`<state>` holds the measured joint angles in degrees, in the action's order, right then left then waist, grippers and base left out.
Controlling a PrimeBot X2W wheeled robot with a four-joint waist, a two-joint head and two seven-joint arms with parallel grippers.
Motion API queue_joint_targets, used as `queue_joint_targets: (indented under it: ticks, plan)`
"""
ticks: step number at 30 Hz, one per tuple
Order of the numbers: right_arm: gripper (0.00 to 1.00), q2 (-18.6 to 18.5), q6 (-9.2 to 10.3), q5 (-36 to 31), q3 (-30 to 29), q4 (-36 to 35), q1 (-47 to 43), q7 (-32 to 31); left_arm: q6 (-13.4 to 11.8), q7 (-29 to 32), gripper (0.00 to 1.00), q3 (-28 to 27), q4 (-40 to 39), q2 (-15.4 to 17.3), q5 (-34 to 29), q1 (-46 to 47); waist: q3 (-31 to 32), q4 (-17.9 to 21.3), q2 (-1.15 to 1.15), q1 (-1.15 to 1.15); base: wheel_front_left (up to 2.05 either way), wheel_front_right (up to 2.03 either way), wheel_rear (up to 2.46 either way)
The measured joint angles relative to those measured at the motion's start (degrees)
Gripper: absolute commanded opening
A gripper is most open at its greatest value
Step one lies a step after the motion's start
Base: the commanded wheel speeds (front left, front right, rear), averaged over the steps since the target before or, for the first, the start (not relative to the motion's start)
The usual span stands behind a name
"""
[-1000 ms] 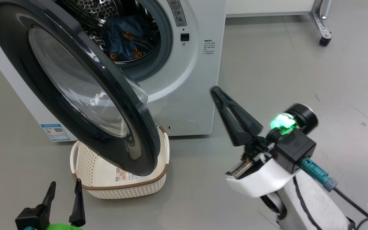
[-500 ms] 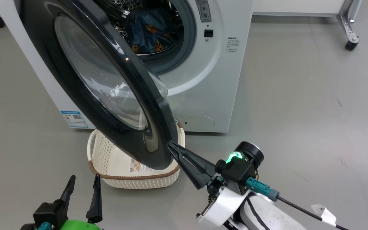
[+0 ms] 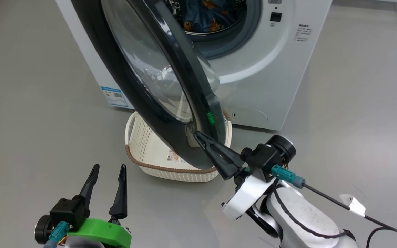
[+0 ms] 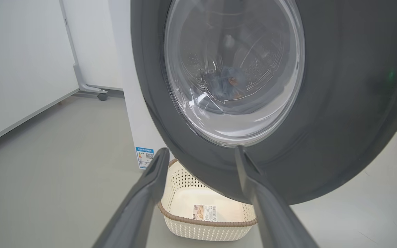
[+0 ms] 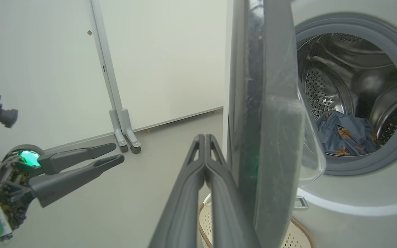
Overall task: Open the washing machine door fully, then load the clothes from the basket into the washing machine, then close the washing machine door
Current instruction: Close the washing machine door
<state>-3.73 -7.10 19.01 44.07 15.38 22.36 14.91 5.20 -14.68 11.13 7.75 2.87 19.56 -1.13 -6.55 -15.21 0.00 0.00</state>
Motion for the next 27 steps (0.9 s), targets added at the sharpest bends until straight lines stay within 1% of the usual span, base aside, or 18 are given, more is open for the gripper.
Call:
queue_joint_targets:
  ticks: [5, 9, 12, 20, 21, 27]
  plan:
    - [0.00, -0.03, 0.00, 0.76, -1.56, 0.44, 2.60, 0.00, 0.34, 0.00, 1.00, -0.04, -0.52, -0.04, 0.02, 0.43, -2.21, -2.88, 0.00, 0.00, 0.00, 0.00, 0.00]
    - [0.00, -0.04, 0.00, 2.12, -1.15, 0.66, 4.91, 0.00, 0.34, 0.00, 1.00, -1.34, -0.70, -0.18, 0.18, 0.94, -4.45, -4.84, 0.00, 0.00, 0.00, 0.00, 0.00]
    - [0.00, -0.05, 0.00, 2.93, -0.82, 0.75, 5.58, 0.00, 0.35, 0.00, 1.00, -2.00, -0.70, -0.16, 0.19, 1.15, -5.33, -5.38, 0.00, 0.00, 0.00, 0.00, 0.00]
    - [0.00, 0.01, -0.09, 3.69, -1.13, 1.65, 5.80, 0.00, 0.49, 0.00, 1.00, -2.50, -0.90, -0.23, 0.19, 1.33, -5.72, -4.11, 0.00, 0.00, 0.00, 0.00, 0.00]
    - [0.00, 0.01, -0.09, 3.69, -1.37, 1.80, 5.92, 0.00, 0.83, 0.00, 1.00, -2.64, -0.92, -0.24, 0.19, 1.36, -5.76, -3.88, 0.00, 0.00, 0.00, 0.00, 0.00]
    - [0.00, 0.02, -0.09, 3.70, -3.87, 2.30, 6.88, 0.00, 0.90, 0.00, 1.00, -2.79, -1.11, -0.27, 0.19, 1.49, -6.48, -2.82, 0.00, 0.00, 0.00, 0.00, 0.00]
